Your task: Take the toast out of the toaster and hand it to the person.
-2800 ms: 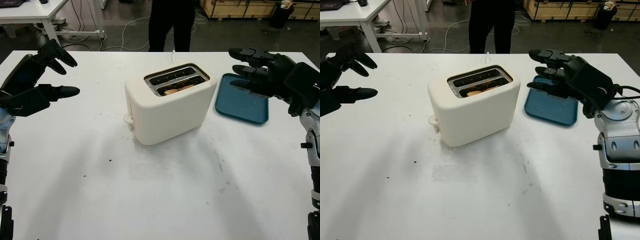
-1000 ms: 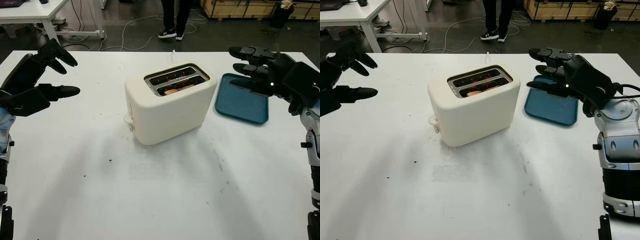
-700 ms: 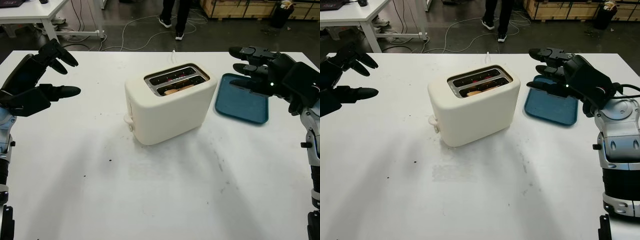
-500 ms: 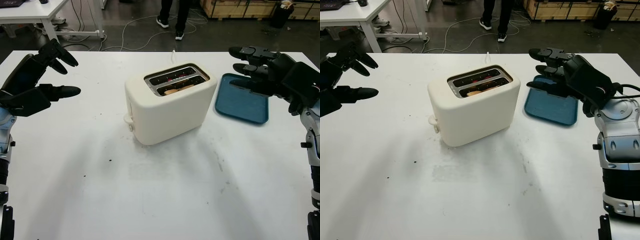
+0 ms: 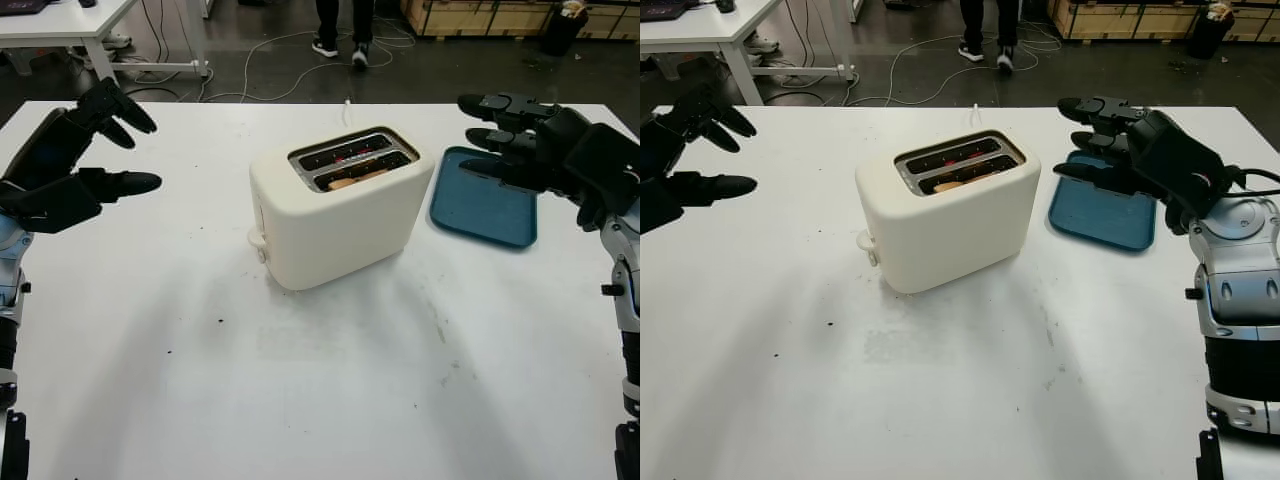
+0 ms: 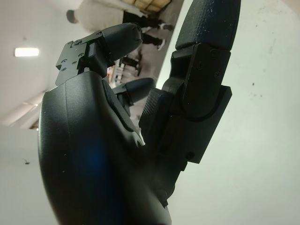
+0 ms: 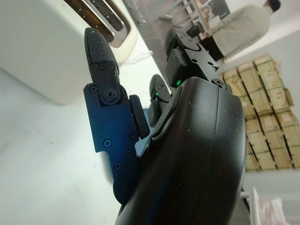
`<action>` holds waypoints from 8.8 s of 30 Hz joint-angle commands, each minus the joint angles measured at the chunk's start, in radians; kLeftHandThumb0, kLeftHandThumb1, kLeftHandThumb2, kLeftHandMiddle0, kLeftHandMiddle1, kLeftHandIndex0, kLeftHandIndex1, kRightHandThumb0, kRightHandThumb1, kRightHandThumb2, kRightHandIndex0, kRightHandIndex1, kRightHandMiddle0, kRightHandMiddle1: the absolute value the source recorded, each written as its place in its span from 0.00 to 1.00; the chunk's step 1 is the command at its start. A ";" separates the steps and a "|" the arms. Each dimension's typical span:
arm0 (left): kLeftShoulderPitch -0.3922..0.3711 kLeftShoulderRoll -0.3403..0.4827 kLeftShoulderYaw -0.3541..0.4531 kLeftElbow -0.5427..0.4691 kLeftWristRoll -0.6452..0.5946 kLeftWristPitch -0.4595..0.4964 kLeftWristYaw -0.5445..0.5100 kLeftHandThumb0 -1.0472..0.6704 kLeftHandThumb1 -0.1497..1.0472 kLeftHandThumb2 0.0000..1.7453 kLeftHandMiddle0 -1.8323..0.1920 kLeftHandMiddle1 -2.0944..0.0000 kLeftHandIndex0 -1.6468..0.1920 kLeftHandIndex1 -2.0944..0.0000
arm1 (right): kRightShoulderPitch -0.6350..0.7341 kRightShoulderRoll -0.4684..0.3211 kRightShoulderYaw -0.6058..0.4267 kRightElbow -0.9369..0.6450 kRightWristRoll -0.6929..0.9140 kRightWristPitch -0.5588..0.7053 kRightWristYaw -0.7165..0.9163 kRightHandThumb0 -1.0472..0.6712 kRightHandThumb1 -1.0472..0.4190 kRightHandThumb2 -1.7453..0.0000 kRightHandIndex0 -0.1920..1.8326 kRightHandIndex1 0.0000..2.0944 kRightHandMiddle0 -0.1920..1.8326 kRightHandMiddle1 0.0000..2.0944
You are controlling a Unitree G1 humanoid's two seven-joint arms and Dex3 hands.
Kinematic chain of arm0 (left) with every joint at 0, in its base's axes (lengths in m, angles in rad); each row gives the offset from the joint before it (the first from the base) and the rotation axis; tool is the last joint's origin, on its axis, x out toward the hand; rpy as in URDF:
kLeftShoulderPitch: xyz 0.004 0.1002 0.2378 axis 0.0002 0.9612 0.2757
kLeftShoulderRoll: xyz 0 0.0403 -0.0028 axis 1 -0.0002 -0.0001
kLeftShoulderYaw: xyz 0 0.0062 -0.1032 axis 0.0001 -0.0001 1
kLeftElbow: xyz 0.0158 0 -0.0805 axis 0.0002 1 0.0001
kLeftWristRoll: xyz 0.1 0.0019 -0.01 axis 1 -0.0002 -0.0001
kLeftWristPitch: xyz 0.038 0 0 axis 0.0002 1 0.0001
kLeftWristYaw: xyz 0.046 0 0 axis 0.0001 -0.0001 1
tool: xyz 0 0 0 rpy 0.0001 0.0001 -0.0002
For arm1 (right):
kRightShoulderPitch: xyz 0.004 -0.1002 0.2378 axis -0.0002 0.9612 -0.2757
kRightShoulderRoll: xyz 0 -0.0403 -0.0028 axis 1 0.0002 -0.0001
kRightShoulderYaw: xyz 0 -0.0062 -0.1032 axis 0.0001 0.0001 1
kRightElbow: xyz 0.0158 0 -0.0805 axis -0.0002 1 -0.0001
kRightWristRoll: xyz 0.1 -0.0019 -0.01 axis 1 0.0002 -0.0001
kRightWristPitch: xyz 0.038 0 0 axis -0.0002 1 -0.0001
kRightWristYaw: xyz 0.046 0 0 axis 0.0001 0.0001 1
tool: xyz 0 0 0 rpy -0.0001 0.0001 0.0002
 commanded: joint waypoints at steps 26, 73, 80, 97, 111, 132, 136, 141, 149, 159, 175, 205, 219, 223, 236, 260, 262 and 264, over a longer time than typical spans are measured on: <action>0.001 -0.005 0.012 -0.013 -0.015 0.010 -0.001 0.00 0.89 0.13 0.91 0.20 0.90 0.25 | -0.011 0.003 -0.002 -0.012 0.008 0.007 -0.006 0.31 0.09 0.98 0.23 0.09 0.27 0.00; -0.002 -0.001 0.008 -0.011 0.002 0.001 0.009 0.00 0.89 0.14 0.91 0.20 0.90 0.25 | -0.013 -0.011 -0.001 0.003 0.001 -0.034 0.009 0.31 0.09 0.97 0.21 0.11 0.26 0.00; -0.001 -0.002 0.011 -0.008 -0.006 -0.003 0.005 0.00 0.89 0.14 0.91 0.21 0.90 0.26 | -0.014 -0.004 -0.007 0.002 0.008 -0.024 0.009 0.31 0.09 0.98 0.21 0.11 0.26 0.00; -0.002 -0.001 0.011 -0.007 -0.004 -0.005 0.004 0.00 0.89 0.14 0.91 0.21 0.90 0.26 | -0.013 0.004 -0.007 -0.021 0.015 0.022 0.001 0.32 0.09 0.98 0.21 0.11 0.26 0.00; -0.002 -0.003 0.012 -0.002 -0.009 -0.010 0.002 0.00 0.89 0.14 0.91 0.20 0.90 0.26 | -0.013 0.004 -0.003 -0.025 0.018 0.025 -0.001 0.33 0.09 0.98 0.20 0.12 0.26 0.00; 0.002 -0.005 0.015 -0.012 -0.015 0.000 0.000 0.00 0.89 0.14 0.91 0.20 0.90 0.26 | -0.011 0.002 -0.004 -0.025 0.010 0.008 -0.002 0.32 0.09 0.98 0.20 0.13 0.26 0.00; 0.001 -0.003 0.015 -0.006 -0.010 -0.009 0.005 0.00 0.89 0.14 0.91 0.21 0.90 0.26 | -0.013 0.003 -0.002 -0.030 0.011 0.021 -0.003 0.32 0.09 0.98 0.20 0.13 0.26 0.00; -0.001 -0.003 0.015 -0.009 -0.015 0.002 -0.002 0.00 0.89 0.14 0.91 0.21 0.90 0.26 | -0.013 0.001 -0.007 -0.010 0.018 -0.003 0.007 0.30 0.09 0.98 0.20 0.13 0.26 0.00; -0.003 -0.004 0.015 -0.004 -0.015 -0.003 0.000 0.00 0.89 0.14 0.91 0.21 0.90 0.26 | -0.013 -0.001 -0.003 -0.028 0.013 0.019 0.001 0.33 0.09 0.98 0.20 0.13 0.26 0.00; 0.001 -0.005 0.015 -0.008 -0.013 -0.005 0.003 0.00 0.89 0.13 0.91 0.20 0.90 0.26 | -0.012 0.001 -0.002 -0.024 0.011 0.011 -0.003 0.33 0.09 0.98 0.20 0.13 0.26 0.00; 0.001 -0.006 0.014 -0.010 -0.015 0.001 0.001 0.00 0.89 0.13 0.91 0.20 0.90 0.26 | -0.012 -0.005 0.001 -0.023 0.009 0.005 -0.002 0.32 0.09 0.98 0.20 0.14 0.26 0.00; -0.002 -0.002 0.008 -0.017 0.000 0.012 0.005 0.00 0.89 0.13 0.91 0.20 0.90 0.25 | -0.020 -0.002 -0.002 -0.013 0.007 0.000 0.008 0.32 0.09 0.98 0.19 0.14 0.26 0.00; -0.001 -0.003 0.009 -0.016 0.001 0.008 0.009 0.00 0.89 0.14 0.91 0.21 0.90 0.25 | -0.018 0.002 -0.007 -0.009 0.019 0.000 0.014 0.33 0.09 0.98 0.19 0.13 0.25 0.00; 0.001 -0.002 0.010 -0.014 -0.001 0.005 0.008 0.00 0.89 0.14 0.91 0.21 0.90 0.26 | -0.014 0.000 -0.005 -0.009 0.011 -0.007 0.004 0.32 0.09 0.98 0.19 0.14 0.26 0.00; 0.003 -0.006 0.013 -0.018 -0.010 0.016 0.004 0.00 0.89 0.13 0.91 0.20 0.90 0.25 | -0.016 0.003 -0.004 -0.019 0.014 0.014 -0.001 0.33 0.09 0.98 0.19 0.14 0.26 0.00; 0.003 -0.005 0.011 -0.013 -0.002 0.004 0.011 0.00 0.89 0.13 0.91 0.20 0.90 0.25 | -0.011 0.000 -0.004 -0.017 0.016 0.010 0.000 0.31 0.09 0.98 0.19 0.16 0.26 0.00; 0.002 -0.007 0.012 -0.016 -0.006 0.010 0.009 0.00 0.89 0.13 0.91 0.20 0.90 0.25 | -0.011 -0.001 -0.002 -0.023 0.012 0.018 -0.003 0.32 0.09 0.98 0.19 0.16 0.26 0.00; 0.004 -0.006 0.013 -0.021 -0.007 0.015 0.006 0.00 0.89 0.13 0.91 0.20 0.90 0.25 | -0.012 0.000 -0.002 -0.024 0.011 0.015 -0.004 0.33 0.09 0.98 0.19 0.16 0.26 0.00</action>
